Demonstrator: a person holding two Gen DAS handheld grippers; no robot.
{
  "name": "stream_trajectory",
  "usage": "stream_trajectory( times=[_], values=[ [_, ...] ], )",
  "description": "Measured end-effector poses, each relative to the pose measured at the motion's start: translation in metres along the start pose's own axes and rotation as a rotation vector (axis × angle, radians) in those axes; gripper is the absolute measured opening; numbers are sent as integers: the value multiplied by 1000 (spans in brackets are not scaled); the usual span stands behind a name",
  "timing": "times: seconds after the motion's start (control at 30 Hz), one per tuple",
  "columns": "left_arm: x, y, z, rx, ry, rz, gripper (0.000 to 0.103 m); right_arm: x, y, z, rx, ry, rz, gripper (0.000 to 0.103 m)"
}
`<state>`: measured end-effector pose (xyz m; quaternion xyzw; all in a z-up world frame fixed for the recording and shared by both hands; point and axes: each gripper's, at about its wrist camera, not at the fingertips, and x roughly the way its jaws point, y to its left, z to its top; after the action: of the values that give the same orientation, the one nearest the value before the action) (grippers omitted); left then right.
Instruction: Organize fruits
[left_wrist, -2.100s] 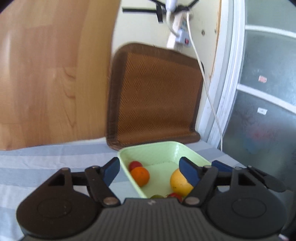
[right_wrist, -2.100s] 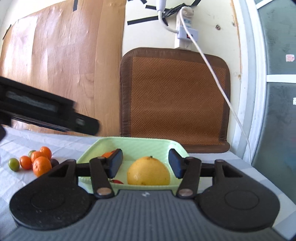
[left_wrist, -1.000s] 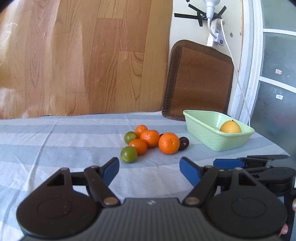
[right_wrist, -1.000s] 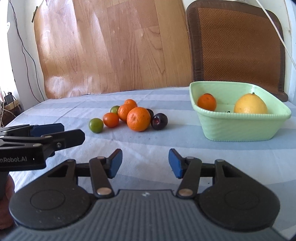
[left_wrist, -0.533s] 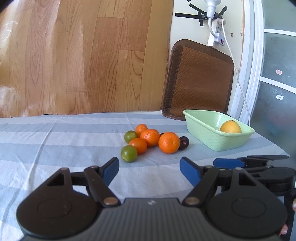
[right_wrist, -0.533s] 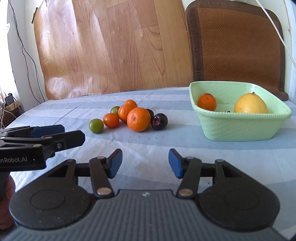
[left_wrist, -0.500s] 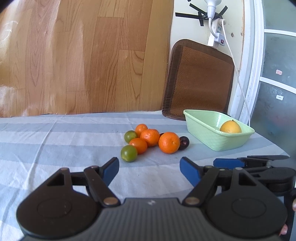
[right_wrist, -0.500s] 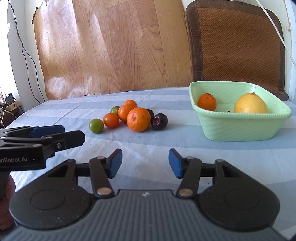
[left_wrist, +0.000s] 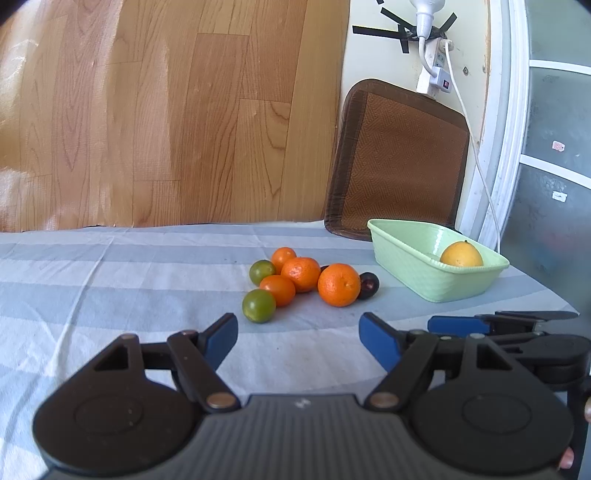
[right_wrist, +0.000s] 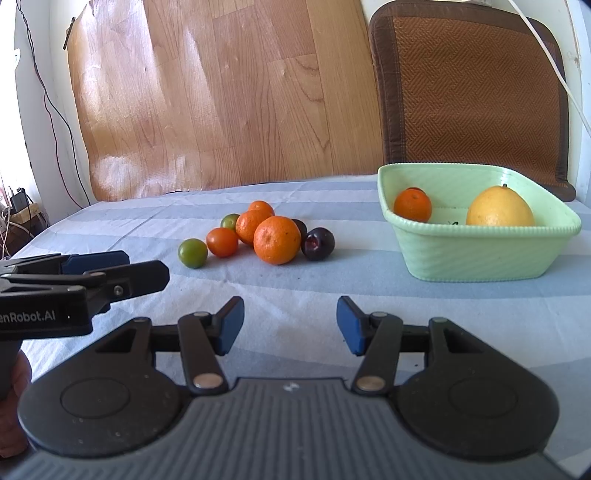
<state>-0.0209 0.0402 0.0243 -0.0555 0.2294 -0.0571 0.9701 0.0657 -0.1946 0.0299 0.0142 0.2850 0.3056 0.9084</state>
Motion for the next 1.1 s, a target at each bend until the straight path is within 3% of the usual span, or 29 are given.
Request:
stream_trajectory(
  times=[0.9, 1.1],
  values=[
    [0, 0, 0, -4, 0, -1, 75, -1, 0, 0, 2, -4, 1, 58],
    [8, 16, 5, -87, 38, -23, 74, -4, -1, 1, 8, -13, 8, 58]
  ],
)
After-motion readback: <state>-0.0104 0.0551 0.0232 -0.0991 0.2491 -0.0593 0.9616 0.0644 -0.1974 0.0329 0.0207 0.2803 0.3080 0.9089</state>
